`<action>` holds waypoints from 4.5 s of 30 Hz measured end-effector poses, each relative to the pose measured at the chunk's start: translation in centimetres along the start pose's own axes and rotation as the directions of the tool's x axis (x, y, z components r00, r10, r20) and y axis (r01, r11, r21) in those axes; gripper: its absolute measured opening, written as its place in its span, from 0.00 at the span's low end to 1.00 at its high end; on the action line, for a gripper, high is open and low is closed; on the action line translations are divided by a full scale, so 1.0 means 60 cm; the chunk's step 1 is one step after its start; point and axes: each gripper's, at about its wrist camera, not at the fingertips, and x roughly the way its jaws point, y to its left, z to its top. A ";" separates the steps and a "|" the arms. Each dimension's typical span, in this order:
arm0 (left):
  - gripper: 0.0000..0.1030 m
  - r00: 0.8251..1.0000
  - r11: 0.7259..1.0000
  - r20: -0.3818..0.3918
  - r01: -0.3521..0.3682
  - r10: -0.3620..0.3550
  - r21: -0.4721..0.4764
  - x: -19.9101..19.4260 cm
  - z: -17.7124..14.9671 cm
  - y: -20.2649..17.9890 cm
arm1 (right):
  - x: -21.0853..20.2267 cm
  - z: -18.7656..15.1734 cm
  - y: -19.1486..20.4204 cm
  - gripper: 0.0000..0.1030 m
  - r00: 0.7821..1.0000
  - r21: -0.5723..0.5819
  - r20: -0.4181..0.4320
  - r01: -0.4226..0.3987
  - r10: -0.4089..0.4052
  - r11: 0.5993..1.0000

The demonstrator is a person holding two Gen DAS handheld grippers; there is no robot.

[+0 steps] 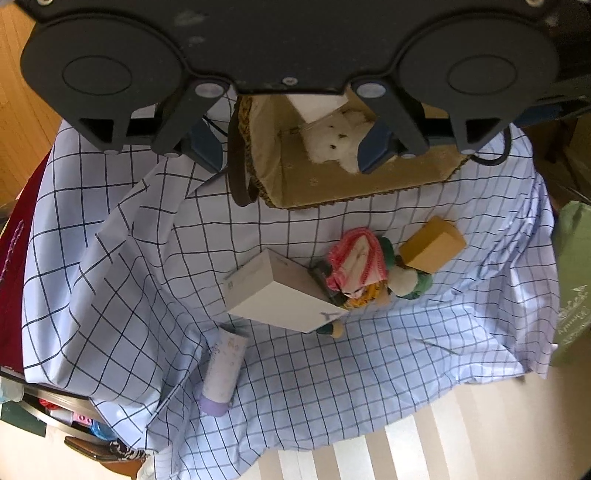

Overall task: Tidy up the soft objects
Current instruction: 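Lower the white pad into the basket and open the right gripper, then reach the right gripper to the black knob while the left gripper approaches the wooden ball toy, then grasp the black knob with the right gripper while the left gripper grasps the wooden ball toy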

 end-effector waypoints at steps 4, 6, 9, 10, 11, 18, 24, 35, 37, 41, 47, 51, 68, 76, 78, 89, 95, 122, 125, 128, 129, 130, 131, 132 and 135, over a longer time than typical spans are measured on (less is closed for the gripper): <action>0.68 1.000 1.000 -0.016 0.006 -0.006 0.008 0.014 0.017 0.004 | 0.025 0.015 -0.001 0.78 0.999 -0.002 -0.028 0.015 -0.015 1.000; 0.68 1.000 1.000 -0.018 0.005 -0.005 0.015 0.021 0.027 0.006 | 0.040 0.022 0.001 0.78 0.999 -0.008 -0.042 0.022 -0.022 1.000; 0.68 1.000 1.000 -0.021 0.002 -0.001 0.024 0.035 0.042 0.009 | 0.061 0.034 0.007 0.79 0.998 -0.022 -0.060 0.028 -0.029 0.999; 0.68 1.000 1.000 -0.023 0.000 0.001 0.028 0.041 0.047 0.011 | 0.067 0.038 0.009 0.79 0.997 -0.027 -0.065 0.029 -0.031 0.999; 0.68 1.000 1.000 -0.026 -0.003 0.004 0.031 0.047 0.052 0.012 | 0.074 0.043 0.011 0.79 0.997 -0.032 -0.070 0.031 -0.033 0.999; 0.68 0.999 0.999 -0.042 -0.010 0.012 0.051 0.085 0.084 0.023 | 0.118 0.073 0.028 0.79 0.995 -0.068 -0.094 0.029 -0.036 0.997; 0.68 0.999 0.997 -0.040 -0.018 0.021 0.070 0.114 0.115 0.030 | 0.147 0.105 0.046 0.80 0.995 -0.112 -0.089 0.022 -0.032 0.994; 0.69 0.999 0.993 -0.024 -0.040 0.043 0.111 0.169 0.174 0.045 | 0.202 0.166 0.075 0.81 0.997 -0.177 -0.071 0.013 -0.026 0.984; 0.69 0.999 0.993 -0.027 -0.039 0.042 0.115 0.179 0.183 0.046 | 0.214 0.179 0.080 0.81 0.998 -0.186 -0.064 0.013 -0.026 0.982; 0.69 0.999 0.991 -0.031 -0.036 0.040 0.126 0.199 0.198 0.047 | 0.239 0.209 0.088 0.81 0.999 -0.192 -0.049 0.007 -0.017 0.981; 0.69 1.000 0.989 -0.019 -0.020 0.023 0.144 0.227 0.234 0.048 | 0.294 0.271 0.094 0.81 0.999 -0.207 0.030 0.040 -0.034 0.978; 0.69 1.000 0.989 -0.004 -0.011 0.012 0.149 0.244 0.262 0.052 | 0.343 0.318 0.088 0.81 0.997 -0.169 0.060 0.052 -0.043 0.984; 0.70 0.999 0.989 -0.044 -0.006 0.013 0.148 0.304 0.308 0.061 | 0.601 0.422 0.093 0.78 0.994 -0.117 -0.067 0.083 -0.091 0.990; 0.70 0.998 0.992 -0.059 -0.005 0.012 0.124 0.320 0.328 0.060 | 0.653 0.429 0.086 0.46 0.974 -0.077 -0.203 0.091 -0.105 0.993; 0.70 0.998 0.992 -0.053 -0.009 0.016 0.129 0.323 0.335 0.055 | 0.657 0.429 0.082 0.38 0.972 -0.071 -0.213 0.085 -0.099 0.994; 0.70 0.999 0.987 -0.043 -0.007 0.014 0.160 0.377 0.416 0.001 | 0.605 0.422 -0.004 0.33 0.998 0.247 0.006 -0.061 0.062 0.967; 0.70 0.999 0.976 -0.035 0.013 -0.006 0.217 0.428 0.456 -0.055 | 0.564 0.404 -0.032 0.33 0.983 0.334 0.179 -0.101 0.042 0.937; 0.70 0.996 0.918 -0.059 0.078 -0.059 0.388 0.609 0.495 -0.207 | 0.551 0.392 -0.042 0.33 0.973 0.373 0.230 -0.099 0.012 0.923; 0.70 0.997 0.922 -0.063 0.071 -0.050 0.382 0.620 0.499 -0.214 | 0.552 0.393 -0.039 0.33 0.973 0.359 0.230 -0.098 0.014 0.928; 0.68 0.996 0.925 -0.077 0.077 -0.052 0.371 0.628 0.501 -0.213 | 0.552 0.393 -0.037 0.33 0.973 0.353 0.231 -0.094 0.011 0.931; 0.62 0.995 0.927 -0.084 0.086 -0.059 0.365 0.627 0.503 -0.201 | 0.553 0.393 -0.037 0.33 0.973 0.353 0.230 -0.094 0.011 0.931; 0.53 0.994 0.929 -0.091 0.095 -0.067 0.357 0.628 0.504 -0.198 | 0.553 0.393 -0.038 0.33 0.973 0.355 0.230 -0.094 0.010 0.930; 0.53 0.993 0.933 -0.098 0.102 -0.072 0.345 0.624 0.501 -0.195 | 0.553 0.393 -0.038 0.33 0.973 0.356 0.230 -0.094 0.010 0.930; 0.53 0.993 0.938 -0.092 0.103 -0.077 0.330 0.620 0.500 -0.191 | 0.553 0.393 -0.038 0.33 0.973 0.356 0.230 -0.094 0.011 0.930; 0.53 0.997 0.950 -0.049 0.073 -0.061 0.302 0.597 0.499 -0.175 | 0.554 0.393 -0.039 0.33 0.973 0.358 0.230 -0.091 0.007 0.929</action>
